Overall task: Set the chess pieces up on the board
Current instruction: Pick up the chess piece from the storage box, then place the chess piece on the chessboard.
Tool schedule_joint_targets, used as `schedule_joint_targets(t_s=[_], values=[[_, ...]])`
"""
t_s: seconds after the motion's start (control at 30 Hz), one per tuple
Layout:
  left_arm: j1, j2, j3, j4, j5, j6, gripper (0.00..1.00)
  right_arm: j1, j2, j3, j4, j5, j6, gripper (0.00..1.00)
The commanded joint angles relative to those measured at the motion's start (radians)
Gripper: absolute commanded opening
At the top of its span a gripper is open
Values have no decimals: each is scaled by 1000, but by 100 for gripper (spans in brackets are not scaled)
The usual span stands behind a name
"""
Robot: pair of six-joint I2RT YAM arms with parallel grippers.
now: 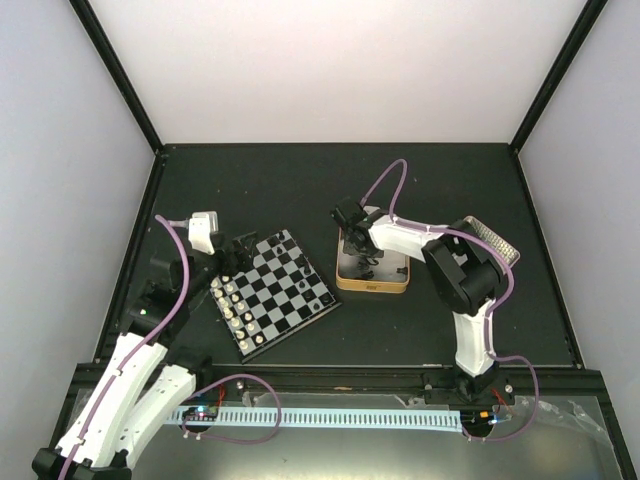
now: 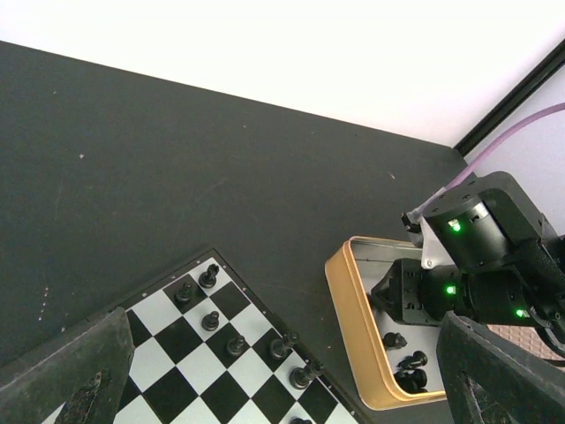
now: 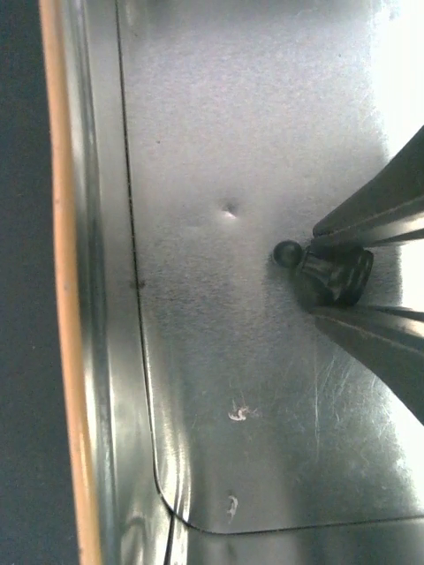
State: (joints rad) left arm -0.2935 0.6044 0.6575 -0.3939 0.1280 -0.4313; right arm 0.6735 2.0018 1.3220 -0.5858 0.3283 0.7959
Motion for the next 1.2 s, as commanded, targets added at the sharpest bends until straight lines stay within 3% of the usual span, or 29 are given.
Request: schedule_joint_targets(t_s=[0.0, 0.13, 0.4, 0.7, 0.87, 1.03, 1.17], values=[[7, 5, -4, 28, 14, -12, 96, -4, -25, -39, 3, -18, 22, 17], [7, 0, -4, 25, 15, -13, 96, -5, -26, -48, 16, -28, 16, 9], [7, -8, -4, 20, 18, -15, 96, -13, -45, -69, 72, -34, -32, 8], [7, 18, 6, 54, 107, -37, 99, -13, -283, -190, 261, -80, -232, 8], [8, 67, 30, 86, 198, -64, 99, -13, -443, -271, 387, -319, -375, 9], [8, 108, 44, 197, 394, -141, 98, -12, -574, -326, 503, -633, -433, 9], [7, 163, 72, 299, 576, -276, 91, -12, -650, -342, 617, -881, -418, 9]])
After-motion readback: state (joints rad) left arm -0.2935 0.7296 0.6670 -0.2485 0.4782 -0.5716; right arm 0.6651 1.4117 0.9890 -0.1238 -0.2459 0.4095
